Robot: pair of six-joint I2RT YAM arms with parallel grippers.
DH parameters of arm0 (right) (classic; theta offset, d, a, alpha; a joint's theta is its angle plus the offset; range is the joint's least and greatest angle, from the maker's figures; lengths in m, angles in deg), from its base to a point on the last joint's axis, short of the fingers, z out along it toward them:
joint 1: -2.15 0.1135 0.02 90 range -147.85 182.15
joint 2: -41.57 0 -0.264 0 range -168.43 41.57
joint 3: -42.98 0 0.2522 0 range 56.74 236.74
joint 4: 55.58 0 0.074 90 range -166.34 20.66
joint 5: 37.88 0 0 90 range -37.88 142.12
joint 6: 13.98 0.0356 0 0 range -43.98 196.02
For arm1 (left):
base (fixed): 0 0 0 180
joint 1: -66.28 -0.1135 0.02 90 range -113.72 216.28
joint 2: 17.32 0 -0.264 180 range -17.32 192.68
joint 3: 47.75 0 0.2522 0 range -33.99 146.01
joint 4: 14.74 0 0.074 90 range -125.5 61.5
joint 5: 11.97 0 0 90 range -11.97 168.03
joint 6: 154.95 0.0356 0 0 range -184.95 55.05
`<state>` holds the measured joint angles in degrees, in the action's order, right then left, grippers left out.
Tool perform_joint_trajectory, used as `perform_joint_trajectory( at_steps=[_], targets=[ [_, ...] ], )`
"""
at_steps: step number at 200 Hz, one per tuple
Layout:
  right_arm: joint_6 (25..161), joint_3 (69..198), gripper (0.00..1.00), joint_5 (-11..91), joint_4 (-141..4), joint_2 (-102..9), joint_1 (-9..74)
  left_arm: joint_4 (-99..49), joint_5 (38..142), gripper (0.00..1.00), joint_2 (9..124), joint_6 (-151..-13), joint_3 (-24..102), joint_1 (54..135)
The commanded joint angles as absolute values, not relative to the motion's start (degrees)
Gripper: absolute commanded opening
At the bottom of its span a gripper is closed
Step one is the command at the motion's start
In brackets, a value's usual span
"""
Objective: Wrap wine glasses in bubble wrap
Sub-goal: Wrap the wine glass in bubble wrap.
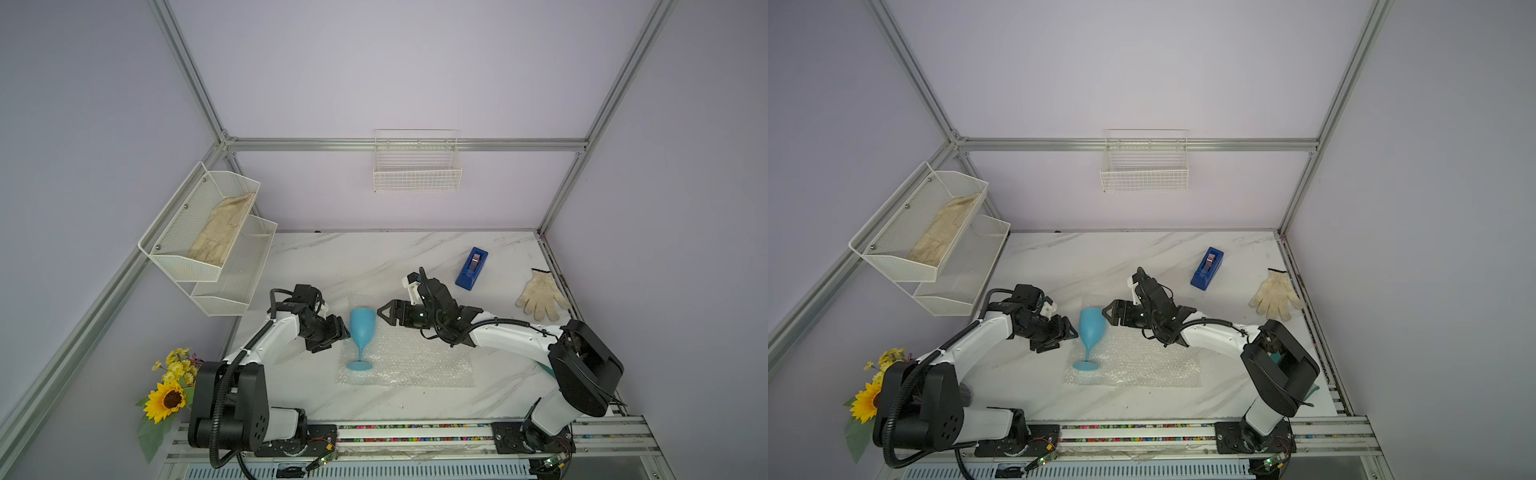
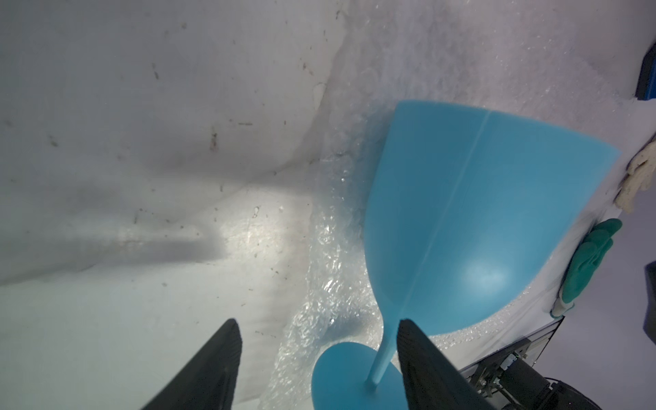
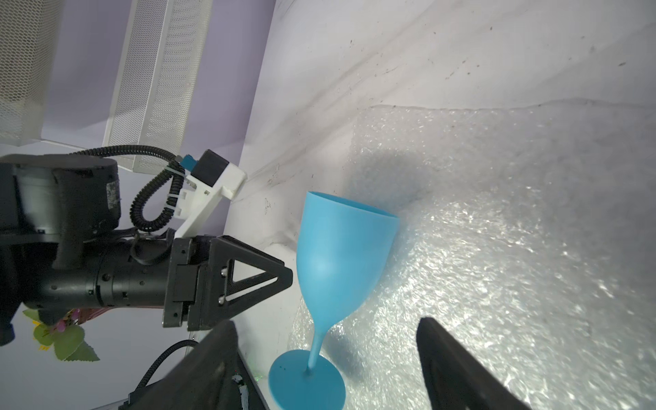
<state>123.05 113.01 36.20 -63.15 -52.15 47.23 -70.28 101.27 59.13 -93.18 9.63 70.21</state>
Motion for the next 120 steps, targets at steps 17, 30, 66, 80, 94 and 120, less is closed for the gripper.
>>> perform_joint_trajectory(
  at_steps=[17,30,66,80,94,120],
  targets=[
    [125.5,115.0,0.77,36.3,-62.7,-52.3,47.6,-60.5,100.9,0.61,53.6,-100.1,1.9,71.9],
    [125.5,115.6,0.76,36.0,-62.9,-52.7,47.6,-60.5,99.8,0.58,52.6,-100.0,1.1,72.1],
    [123.7,118.3,0.69,35.4,-65.8,-54.1,47.6,-57.4,99.1,0.57,55.2,-100.8,-1.7,72.6],
    [123.8,118.0,0.65,35.3,-65.4,-53.9,47.5,-56.4,99.4,0.56,55.5,-100.9,-2.4,72.6],
    [124.0,118.0,0.63,35.0,-65.0,-54.0,47.6,-55.2,99.7,0.51,55.2,-100.9,-3.3,72.6],
    [124.2,118.5,0.59,34.3,-64.8,-54.9,47.6,-53.2,101.6,0.4,55.5,-100.5,-4.3,72.7]
  ],
)
